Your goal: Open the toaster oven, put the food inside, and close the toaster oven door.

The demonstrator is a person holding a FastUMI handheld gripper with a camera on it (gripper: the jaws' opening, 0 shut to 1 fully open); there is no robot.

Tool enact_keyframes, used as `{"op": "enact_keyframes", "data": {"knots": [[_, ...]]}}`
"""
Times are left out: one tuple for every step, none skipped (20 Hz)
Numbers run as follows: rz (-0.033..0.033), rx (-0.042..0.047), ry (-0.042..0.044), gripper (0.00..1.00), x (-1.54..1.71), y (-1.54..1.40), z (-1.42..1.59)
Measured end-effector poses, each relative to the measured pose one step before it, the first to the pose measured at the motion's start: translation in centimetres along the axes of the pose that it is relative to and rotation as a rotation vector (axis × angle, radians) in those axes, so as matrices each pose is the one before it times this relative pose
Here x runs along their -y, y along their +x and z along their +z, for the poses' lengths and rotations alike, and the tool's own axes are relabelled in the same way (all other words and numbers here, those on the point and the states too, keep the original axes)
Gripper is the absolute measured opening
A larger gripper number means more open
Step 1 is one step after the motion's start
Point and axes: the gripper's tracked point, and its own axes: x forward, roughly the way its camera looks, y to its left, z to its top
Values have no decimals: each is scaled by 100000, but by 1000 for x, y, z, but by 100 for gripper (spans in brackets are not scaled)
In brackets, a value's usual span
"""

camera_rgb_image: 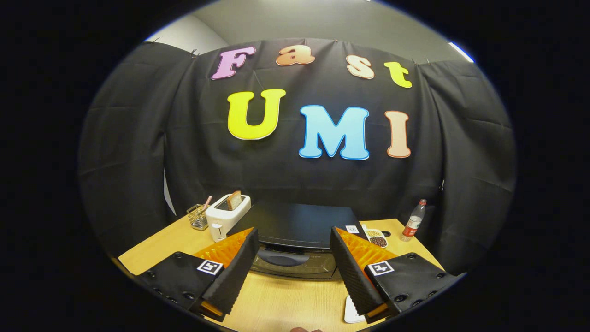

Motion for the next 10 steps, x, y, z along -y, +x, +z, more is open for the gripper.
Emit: {"op": "enact_keyframes", "data": {"knots": [[212,-1254,-367,98,-335,691,-233],[354,-1390,-739,98,-390,913,-591],[-145,-965,-618,98,-153,616,-285],[-131,-1138,-306,98,-47,761,-362],[18,-1147,171,98,-151,695,-300],[-65,-1179,285,98,-151,686,-411],[-584,-1242,8,98,41,732,-362],[-974,-1474,-241,98,82,606,-455],[-869,-1313,-14,98,103,753,-368],[-624,-1337,231,98,-27,829,-412]]}}
